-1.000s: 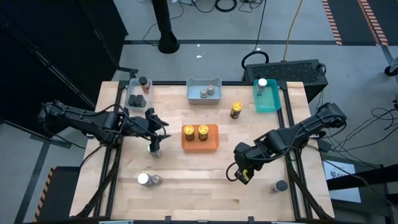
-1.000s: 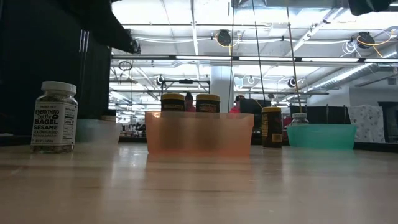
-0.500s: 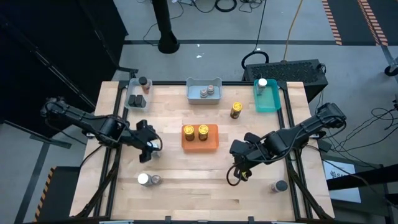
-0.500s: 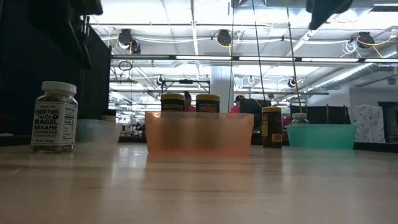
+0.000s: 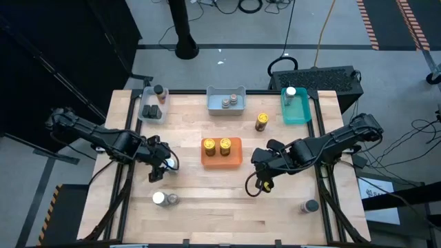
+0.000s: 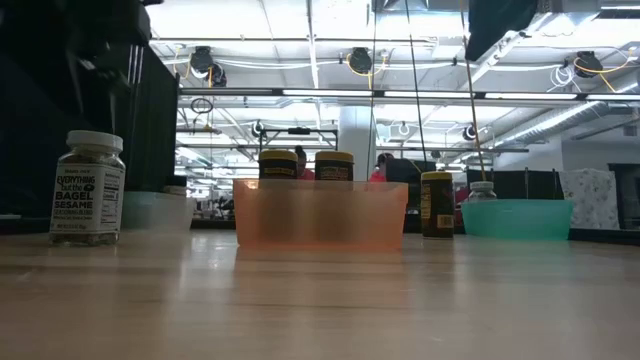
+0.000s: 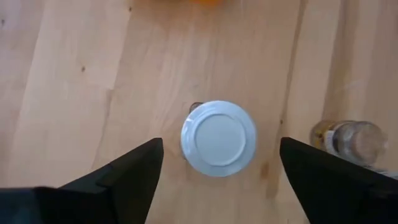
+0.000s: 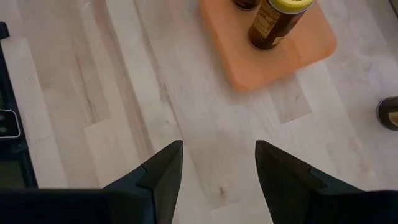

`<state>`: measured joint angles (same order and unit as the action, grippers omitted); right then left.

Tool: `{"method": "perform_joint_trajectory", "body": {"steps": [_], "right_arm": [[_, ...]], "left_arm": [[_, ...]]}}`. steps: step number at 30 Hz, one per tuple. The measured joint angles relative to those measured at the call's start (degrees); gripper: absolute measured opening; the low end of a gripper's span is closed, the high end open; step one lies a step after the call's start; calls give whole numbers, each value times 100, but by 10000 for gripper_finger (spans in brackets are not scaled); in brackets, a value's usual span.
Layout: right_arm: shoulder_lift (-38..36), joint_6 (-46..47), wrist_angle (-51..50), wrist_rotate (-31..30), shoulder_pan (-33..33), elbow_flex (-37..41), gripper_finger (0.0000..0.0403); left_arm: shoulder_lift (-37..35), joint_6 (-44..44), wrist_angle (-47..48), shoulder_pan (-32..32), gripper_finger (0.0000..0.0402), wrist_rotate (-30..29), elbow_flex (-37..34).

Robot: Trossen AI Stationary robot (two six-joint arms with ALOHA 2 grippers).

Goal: Sort spices by type
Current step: Put the top white seasoning bottle into the green bin

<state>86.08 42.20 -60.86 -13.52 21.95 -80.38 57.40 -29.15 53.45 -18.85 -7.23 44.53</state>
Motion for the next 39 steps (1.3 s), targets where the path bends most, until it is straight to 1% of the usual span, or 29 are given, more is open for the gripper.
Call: {"method": "perform_joint_trajectory", "body": {"steps": [7,13,19,23,29,30,36,39], "right_arm": [[0,-107,0,2,-56,0,183],[0,-109,0,9,-54,0,183],[0,-112,9,-7,-54,0,183],[0,-147,97,-11,-54,0,183],[0,-155,155,-18,-54,0,183],[0,-160,155,-28,-54,0,183],[0,-440,269,-303,-53,2,183],[0,-642,324,-363,-78,2,183]], "left_arm": [[417,182,-1,0,336,-95,0],[970,281,-248,0,336,-120,0],[1529,317,-237,-33,331,-131,0],[1814,458,-260,-134,301,-124,0],[1950,612,-308,-230,213,-224,0],[1948,597,-308,-233,205,-224,2],[1935,571,-303,-232,205,-229,4],[1933,604,-149,-264,205,-231,101]]}}
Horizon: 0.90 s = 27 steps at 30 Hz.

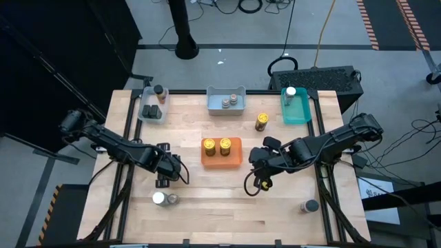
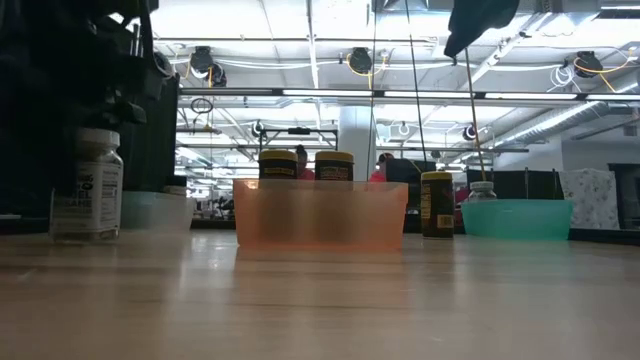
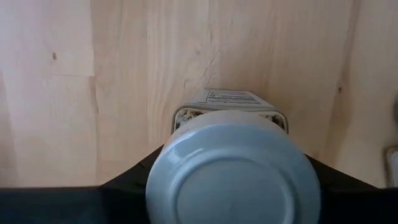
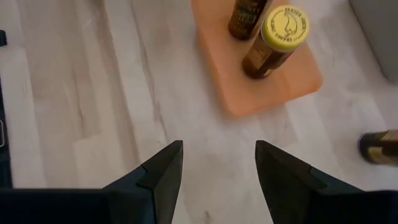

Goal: Sort spices by type
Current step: Put the top white seasoning bottle into the green bin

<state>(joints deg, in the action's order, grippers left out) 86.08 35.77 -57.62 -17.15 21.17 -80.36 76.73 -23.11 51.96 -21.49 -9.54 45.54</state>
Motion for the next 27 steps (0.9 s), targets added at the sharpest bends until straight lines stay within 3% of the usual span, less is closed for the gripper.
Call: {"method": "perform_joint_trajectory", "body": {"steps": [11,15,21,27], "right_arm": [[-2,-777,641,-834,-22,0,183],[21,-1146,1165,-878,-76,0,183],[252,-2034,2089,-844,-216,0,193],[596,-2918,3121,-595,-367,0,246]], "left_arm": [[-381,273,129,-239,205,-501,916],[-400,388,-9,-236,205,-618,1307],[-220,1271,-1341,-239,205,-645,1586],[34,2171,-2257,-195,205,-946,1602]]}}
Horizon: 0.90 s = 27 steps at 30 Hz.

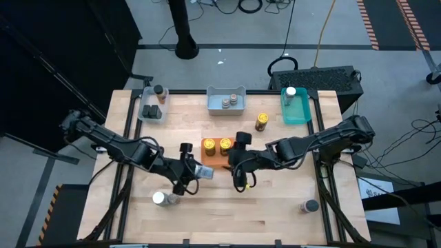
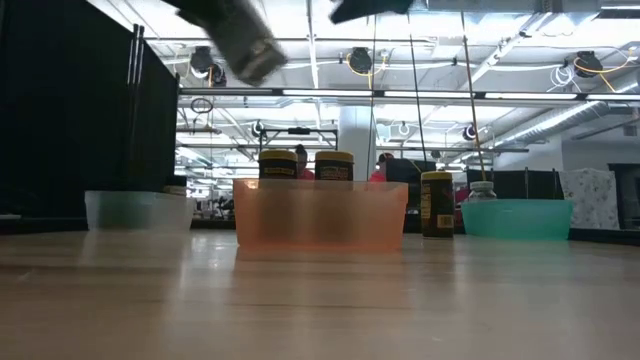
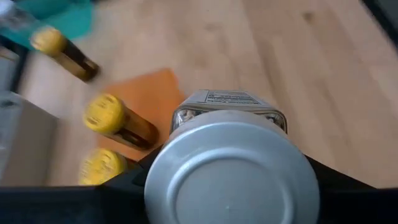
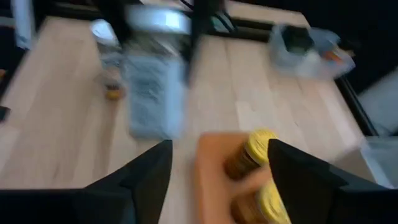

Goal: Sort spices by type
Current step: Put the top white seasoning bottle into the green bin

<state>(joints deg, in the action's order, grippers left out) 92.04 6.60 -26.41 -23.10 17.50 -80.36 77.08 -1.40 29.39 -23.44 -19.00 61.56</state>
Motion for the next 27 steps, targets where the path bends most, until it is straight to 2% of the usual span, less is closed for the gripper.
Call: {"method": "perform_joint_trajectory", "body": {"steps": [3,9,15,19,23,27], "right_arm": [[244,-304,442,193,-53,-3,272],[614,-427,474,228,-193,4,296],[724,-318,310,245,-286,4,296],[717,-290,267,295,-308,4,280],[663,-100,242,355,-333,4,270],[668,-12,286,360,-332,-4,278]], "left_arm": [[129,176,-348,109,205,-291,0],[403,343,-792,331,205,-294,2],[587,368,-888,500,205,-255,-10],[606,368,-988,569,205,-254,-11],[610,337,-1017,594,205,-456,-11],[599,301,-1293,605,205,-669,20]]}}
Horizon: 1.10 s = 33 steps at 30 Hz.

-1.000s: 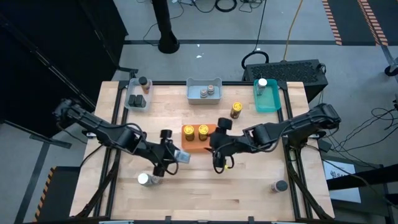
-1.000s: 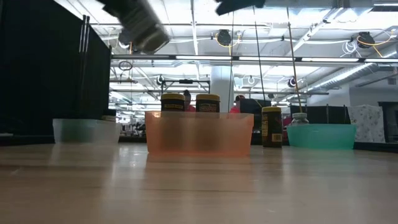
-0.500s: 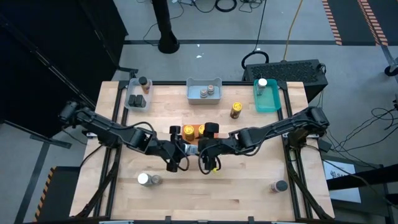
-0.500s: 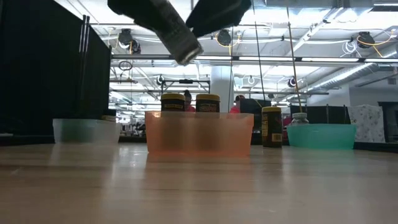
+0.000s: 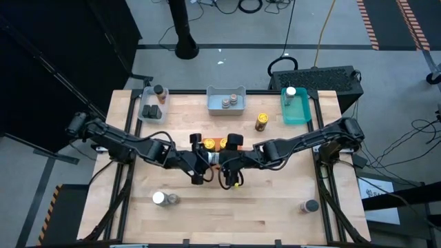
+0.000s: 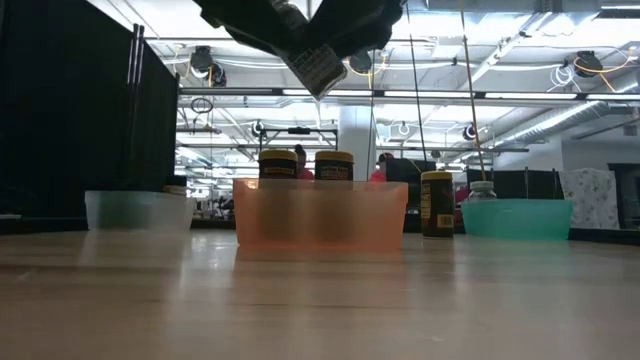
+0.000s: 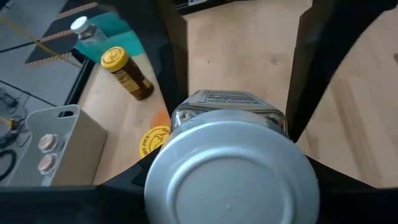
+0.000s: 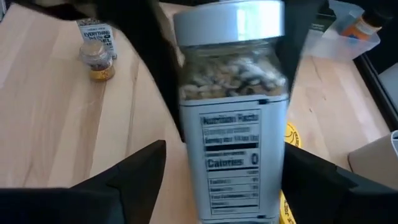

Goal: Sort spices by type
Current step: Put the top white seasoning bottle into the green bin

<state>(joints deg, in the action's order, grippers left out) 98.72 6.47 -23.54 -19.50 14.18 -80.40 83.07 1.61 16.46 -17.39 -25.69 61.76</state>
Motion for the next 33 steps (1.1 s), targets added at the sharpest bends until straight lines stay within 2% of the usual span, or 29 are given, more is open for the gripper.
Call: {"method": "perform_joint_trajectory", "body": {"steps": [4,8,11,15,19,24,29,33], "right_arm": [[0,62,-69,14,2,0,291],[0,62,-139,16,4,0,285],[0,6,-174,33,8,0,249],[0,-33,-259,38,8,1,165],[0,-97,-336,24,37,7,165],[-64,186,-1026,-285,157,66,165],[-699,789,-1013,-882,443,753,165],[-1562,973,341,-1337,846,1865,165]], "left_arm": [[2,78,-182,-12,205,180,-4],[2,213,-221,-64,205,318,-7],[2,272,-273,-62,206,323,-9],[2,377,-350,-57,248,318,-9],[1,650,-417,-63,281,321,-9],[-72,773,-287,-63,287,291,-11],[-129,657,-25,-62,289,251,-15],[-129,498,-18,-63,289,329,-43]]}}
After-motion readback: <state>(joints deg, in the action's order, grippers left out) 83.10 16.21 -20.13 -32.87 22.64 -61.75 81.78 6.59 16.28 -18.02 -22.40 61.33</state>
